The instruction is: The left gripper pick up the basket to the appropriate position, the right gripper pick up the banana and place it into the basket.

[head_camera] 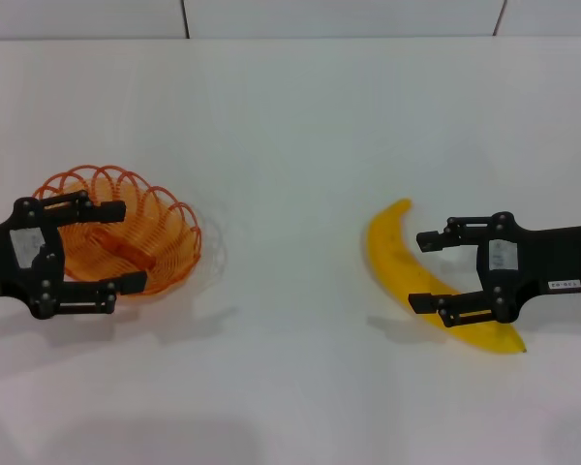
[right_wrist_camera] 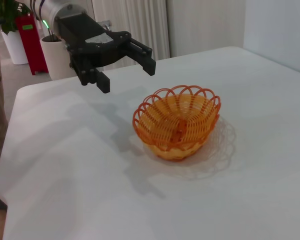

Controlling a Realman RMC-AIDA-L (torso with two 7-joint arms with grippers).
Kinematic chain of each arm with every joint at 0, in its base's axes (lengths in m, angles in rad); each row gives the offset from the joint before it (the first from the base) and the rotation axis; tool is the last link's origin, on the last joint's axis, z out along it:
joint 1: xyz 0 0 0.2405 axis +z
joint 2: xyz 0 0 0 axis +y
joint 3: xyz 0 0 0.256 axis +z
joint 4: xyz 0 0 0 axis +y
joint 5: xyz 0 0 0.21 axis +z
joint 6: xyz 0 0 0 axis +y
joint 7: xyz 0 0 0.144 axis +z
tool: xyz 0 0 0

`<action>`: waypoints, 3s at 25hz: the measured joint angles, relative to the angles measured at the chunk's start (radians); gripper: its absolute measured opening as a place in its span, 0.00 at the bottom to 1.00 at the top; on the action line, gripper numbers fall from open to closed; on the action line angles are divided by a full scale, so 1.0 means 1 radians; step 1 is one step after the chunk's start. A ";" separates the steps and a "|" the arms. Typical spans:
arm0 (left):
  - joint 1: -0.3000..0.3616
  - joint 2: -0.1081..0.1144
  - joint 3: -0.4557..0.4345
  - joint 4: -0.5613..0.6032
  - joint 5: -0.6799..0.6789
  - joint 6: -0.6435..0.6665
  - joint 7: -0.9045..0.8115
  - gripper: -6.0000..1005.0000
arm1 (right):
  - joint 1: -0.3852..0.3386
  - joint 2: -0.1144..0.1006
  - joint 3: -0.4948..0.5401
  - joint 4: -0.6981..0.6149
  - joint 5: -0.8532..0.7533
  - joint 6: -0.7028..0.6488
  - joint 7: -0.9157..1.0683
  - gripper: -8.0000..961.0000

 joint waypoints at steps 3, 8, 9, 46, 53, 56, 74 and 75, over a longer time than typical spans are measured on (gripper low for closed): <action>0.000 -0.001 -0.004 0.000 0.004 0.000 0.000 0.85 | 0.000 0.000 0.000 0.000 0.000 0.000 0.000 0.84; 0.000 -0.002 -0.005 -0.001 0.005 0.000 -0.001 0.85 | 0.000 0.000 0.000 0.000 0.000 0.000 0.000 0.84; 0.000 -0.002 -0.007 -0.001 0.005 0.000 -0.003 0.85 | 0.000 0.000 0.000 0.000 0.000 0.000 0.000 0.84; -0.242 -0.038 -0.270 0.244 0.775 -0.261 -0.853 0.82 | 0.017 0.000 -0.009 0.024 0.000 0.003 -0.002 0.84; -0.282 -0.051 -0.270 0.175 0.790 -0.324 -0.832 0.81 | 0.030 0.000 -0.011 0.041 -0.017 0.017 -0.002 0.84; -0.288 -0.058 -0.270 0.150 0.788 -0.352 -0.816 0.81 | 0.045 0.003 -0.011 0.052 -0.040 0.017 0.001 0.84; -0.303 -0.078 -0.270 0.041 0.783 -0.449 -0.752 0.80 | 0.061 0.005 -0.011 0.064 -0.055 0.017 0.006 0.84; -0.303 -0.078 -0.270 0.039 0.783 -0.450 -0.752 0.80 | 0.061 0.005 -0.011 0.064 -0.055 0.017 0.007 0.84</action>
